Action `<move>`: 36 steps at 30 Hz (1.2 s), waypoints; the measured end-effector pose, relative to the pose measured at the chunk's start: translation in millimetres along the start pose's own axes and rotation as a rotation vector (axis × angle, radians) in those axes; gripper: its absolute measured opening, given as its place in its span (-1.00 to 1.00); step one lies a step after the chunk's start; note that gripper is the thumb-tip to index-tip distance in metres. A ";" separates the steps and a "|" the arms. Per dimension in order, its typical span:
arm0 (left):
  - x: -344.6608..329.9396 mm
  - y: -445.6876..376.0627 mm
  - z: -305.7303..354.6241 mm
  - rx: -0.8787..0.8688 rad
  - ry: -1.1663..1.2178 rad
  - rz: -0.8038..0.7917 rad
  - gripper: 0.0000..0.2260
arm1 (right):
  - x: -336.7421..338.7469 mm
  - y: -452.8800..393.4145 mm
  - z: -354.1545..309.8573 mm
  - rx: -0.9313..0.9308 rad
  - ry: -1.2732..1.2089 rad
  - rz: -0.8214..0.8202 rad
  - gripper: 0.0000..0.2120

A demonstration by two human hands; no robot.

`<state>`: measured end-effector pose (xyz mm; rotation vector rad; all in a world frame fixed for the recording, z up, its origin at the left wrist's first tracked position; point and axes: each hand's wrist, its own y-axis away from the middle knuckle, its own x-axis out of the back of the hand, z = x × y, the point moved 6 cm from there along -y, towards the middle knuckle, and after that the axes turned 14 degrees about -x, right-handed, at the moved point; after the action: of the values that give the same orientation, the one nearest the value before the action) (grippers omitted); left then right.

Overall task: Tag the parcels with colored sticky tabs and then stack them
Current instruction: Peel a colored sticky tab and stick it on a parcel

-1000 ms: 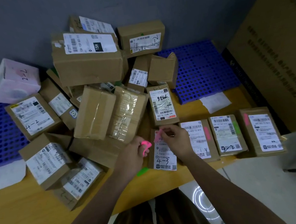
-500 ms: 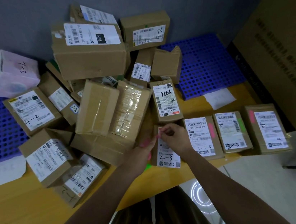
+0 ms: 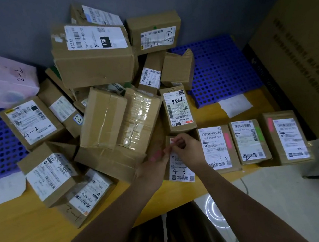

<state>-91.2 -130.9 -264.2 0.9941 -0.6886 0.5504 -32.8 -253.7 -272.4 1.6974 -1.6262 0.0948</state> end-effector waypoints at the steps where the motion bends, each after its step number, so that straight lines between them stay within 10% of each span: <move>1: -0.9 -0.4 -0.8 0.008 0.009 -0.005 -0.27 | -0.4 -0.4 0.5 0.006 0.008 0.009 -0.91; 25: 26.8 20.8 -2.0 -0.005 0.170 0.117 -0.32 | 0.6 -1.8 0.4 0.013 0.024 -0.009 -0.97; 31: 28.0 22.9 -3.9 -0.034 0.282 0.168 -0.35 | 16.7 13.8 -9.2 0.170 -0.042 0.148 -0.95; 36: 23.6 25.1 -0.1 -0.036 0.247 0.105 -0.71 | 5.1 34.0 -28.7 0.670 0.287 0.346 -0.87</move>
<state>-93.0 -117.1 -232.7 0.8425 -0.5302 0.7368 -49.0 -238.1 -233.6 1.7300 -1.7526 1.1064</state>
